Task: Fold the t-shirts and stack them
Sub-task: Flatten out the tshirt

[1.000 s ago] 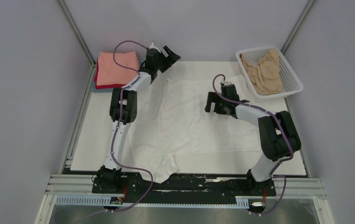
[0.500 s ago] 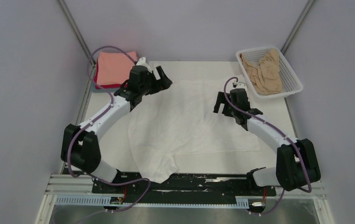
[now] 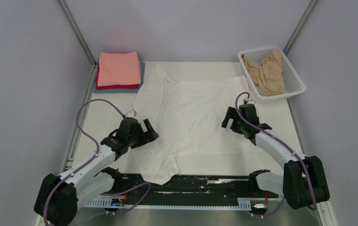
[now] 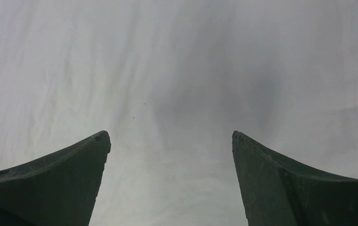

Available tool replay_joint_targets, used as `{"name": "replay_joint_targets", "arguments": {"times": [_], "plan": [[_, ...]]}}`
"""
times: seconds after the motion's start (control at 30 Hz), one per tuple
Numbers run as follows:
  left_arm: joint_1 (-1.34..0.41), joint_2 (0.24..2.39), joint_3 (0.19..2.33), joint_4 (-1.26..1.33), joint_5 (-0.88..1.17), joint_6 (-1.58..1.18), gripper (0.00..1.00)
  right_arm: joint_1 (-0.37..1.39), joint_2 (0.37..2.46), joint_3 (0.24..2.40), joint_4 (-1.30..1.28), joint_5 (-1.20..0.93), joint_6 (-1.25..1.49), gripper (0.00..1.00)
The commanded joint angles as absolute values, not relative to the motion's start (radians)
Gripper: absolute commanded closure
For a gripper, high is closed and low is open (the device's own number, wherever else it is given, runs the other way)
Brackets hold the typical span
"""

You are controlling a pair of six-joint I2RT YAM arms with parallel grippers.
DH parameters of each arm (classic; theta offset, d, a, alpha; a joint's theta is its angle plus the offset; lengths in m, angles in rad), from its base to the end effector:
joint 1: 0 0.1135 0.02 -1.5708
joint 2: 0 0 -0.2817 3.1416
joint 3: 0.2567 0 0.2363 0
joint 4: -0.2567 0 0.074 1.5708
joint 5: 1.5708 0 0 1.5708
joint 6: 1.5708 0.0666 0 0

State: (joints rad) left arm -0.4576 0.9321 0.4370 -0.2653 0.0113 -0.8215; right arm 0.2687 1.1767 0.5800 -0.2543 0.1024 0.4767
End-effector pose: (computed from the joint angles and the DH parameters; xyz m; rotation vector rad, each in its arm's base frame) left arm 0.1643 -0.0818 0.1870 -0.4327 2.3846 -0.6314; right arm 0.2207 0.0537 0.1893 0.2985 2.4090 0.2167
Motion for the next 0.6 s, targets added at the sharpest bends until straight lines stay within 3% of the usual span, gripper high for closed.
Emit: {"name": "replay_joint_targets", "arguments": {"times": [0.0,0.43,0.57], "plan": [[-0.459,0.968,0.39,-0.233,-0.065,-0.889,0.0,0.218,1.237,0.568,-0.238,0.048,0.52,0.0],[-0.34,1.409,0.568,-0.172,-0.106,-0.835,0.0,0.157,1.415,0.641,-0.234,0.081,0.509,0.0],[-0.334,1.423,0.628,-0.219,-0.1,-0.812,0.0,0.156,1.405,0.656,-0.235,0.021,0.497,0.0]]}}
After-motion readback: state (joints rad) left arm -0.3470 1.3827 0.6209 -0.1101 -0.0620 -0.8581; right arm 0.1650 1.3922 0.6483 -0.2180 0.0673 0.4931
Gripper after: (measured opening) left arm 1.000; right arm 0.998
